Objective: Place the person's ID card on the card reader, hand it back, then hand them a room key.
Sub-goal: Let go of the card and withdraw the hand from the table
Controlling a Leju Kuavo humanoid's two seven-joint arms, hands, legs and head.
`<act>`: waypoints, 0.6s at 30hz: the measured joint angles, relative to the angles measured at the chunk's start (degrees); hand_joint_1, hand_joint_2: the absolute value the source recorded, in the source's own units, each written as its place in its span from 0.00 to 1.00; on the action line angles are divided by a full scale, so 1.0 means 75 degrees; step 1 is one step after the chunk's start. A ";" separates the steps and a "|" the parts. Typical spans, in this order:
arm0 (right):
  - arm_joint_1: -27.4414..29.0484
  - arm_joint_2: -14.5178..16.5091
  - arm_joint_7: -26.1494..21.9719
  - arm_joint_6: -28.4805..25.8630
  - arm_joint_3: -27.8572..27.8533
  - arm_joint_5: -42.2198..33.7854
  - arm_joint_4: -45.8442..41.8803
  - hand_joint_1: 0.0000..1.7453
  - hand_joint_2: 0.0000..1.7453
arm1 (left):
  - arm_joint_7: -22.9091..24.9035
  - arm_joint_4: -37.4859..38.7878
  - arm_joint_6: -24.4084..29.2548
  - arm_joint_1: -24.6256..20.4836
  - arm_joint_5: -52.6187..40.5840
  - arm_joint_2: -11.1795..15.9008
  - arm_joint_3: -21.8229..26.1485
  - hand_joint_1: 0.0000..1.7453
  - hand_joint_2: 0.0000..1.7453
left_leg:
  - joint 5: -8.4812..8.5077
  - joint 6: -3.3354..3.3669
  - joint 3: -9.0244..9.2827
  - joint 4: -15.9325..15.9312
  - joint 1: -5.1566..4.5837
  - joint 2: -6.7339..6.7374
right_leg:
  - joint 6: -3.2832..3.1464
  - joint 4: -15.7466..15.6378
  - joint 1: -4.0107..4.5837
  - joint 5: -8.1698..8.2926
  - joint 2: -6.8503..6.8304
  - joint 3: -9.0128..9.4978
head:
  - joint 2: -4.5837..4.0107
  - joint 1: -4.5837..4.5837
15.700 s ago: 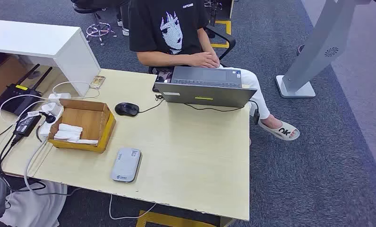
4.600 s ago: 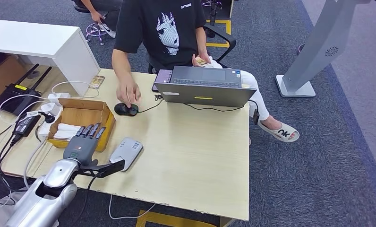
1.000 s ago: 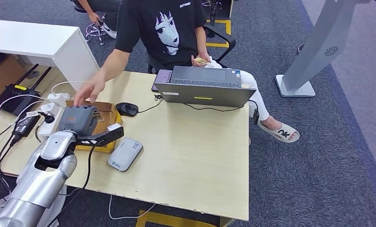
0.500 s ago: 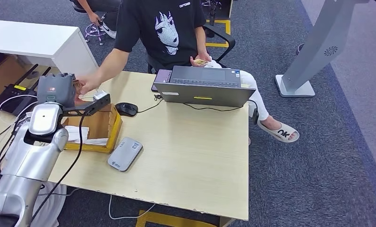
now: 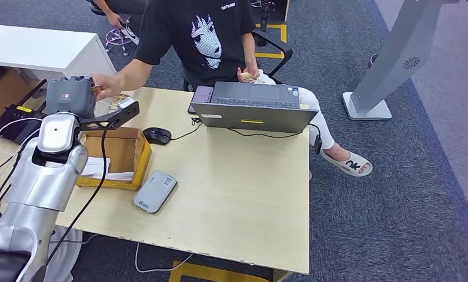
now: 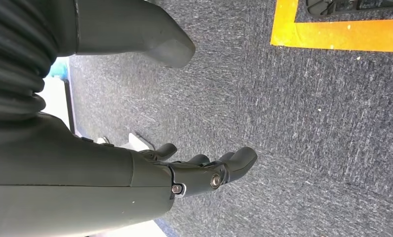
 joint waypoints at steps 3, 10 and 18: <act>0.0000 0.0000 0.0012 0.0012 0.0000 0.0015 0.0000 0.00 1.00 | 0.0000 0.0016 -0.0004 0.0000 0.0028 -0.0022 0.0006 0.91 1.00 | 0.0000 0.0000 -0.0001 0.0000 0.0000 0.0004 | 0.0000 0.0000 0.0000 0.0000 0.0003 -0.0002 | 0.0000 0.0001; -0.0001 0.0000 0.0047 0.0053 0.0000 0.0055 0.0001 0.00 1.00 | 0.0001 0.0018 0.0079 0.0003 0.0089 -0.0085 0.0026 0.00 1.00 | -0.0001 -0.0001 -0.0004 0.0000 0.0000 0.0003 | 0.0000 0.0000 0.0000 0.0000 0.0004 -0.0004 | 0.0000 -0.0001; -0.0006 0.0000 0.0054 0.0056 0.0000 0.0056 0.0002 0.00 1.00 | 0.0044 0.0018 0.0216 0.0067 0.0159 -0.0149 0.0061 0.00 1.00 | 0.0000 0.0000 -0.0004 -0.0001 0.0000 0.0001 | 0.0000 0.0001 0.0000 0.0001 0.0003 0.0000 | 0.0000 0.0001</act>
